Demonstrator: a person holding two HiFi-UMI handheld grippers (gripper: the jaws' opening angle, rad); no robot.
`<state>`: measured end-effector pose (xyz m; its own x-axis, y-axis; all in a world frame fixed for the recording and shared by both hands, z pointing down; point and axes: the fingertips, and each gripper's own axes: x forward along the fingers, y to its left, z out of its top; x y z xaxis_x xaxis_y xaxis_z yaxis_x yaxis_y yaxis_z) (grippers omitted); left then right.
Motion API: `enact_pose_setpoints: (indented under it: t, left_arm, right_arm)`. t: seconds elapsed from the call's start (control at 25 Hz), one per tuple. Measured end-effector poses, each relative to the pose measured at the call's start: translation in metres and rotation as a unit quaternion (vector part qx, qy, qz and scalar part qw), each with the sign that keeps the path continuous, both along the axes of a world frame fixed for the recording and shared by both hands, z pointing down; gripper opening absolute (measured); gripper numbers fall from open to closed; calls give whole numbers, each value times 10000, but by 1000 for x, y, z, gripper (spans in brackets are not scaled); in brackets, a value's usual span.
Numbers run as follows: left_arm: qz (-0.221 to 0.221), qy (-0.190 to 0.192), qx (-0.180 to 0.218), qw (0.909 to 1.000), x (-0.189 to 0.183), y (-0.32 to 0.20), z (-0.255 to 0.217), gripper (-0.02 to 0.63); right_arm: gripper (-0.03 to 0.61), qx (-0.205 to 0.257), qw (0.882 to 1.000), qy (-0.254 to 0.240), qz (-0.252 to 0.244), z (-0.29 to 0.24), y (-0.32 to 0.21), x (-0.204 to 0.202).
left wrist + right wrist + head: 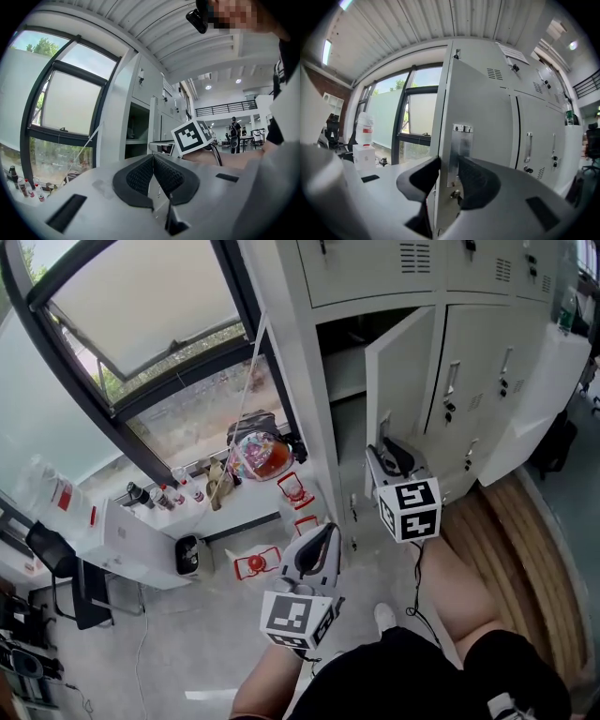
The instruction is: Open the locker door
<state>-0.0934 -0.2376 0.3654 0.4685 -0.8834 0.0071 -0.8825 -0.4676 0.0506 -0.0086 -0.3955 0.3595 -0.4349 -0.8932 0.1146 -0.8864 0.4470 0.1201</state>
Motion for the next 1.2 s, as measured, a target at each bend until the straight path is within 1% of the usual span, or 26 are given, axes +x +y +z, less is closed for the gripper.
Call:
enact_pose_setpoints:
  t: [0.24,0.68,1.2]
  left_arm:
    - [298,122,10,9995,20,5,-2,17]
    - [929,161,-21,9955,67,13,0,17]
    - [1482,198,-45,9887,120,4,2,17]
  right_arm:
    - [181,58,9995,177,256,-2,20,27]
    - [179,62,9968,213,772,-4,51,89]
    - [175,107,9898,263,1398,-4,63,163]
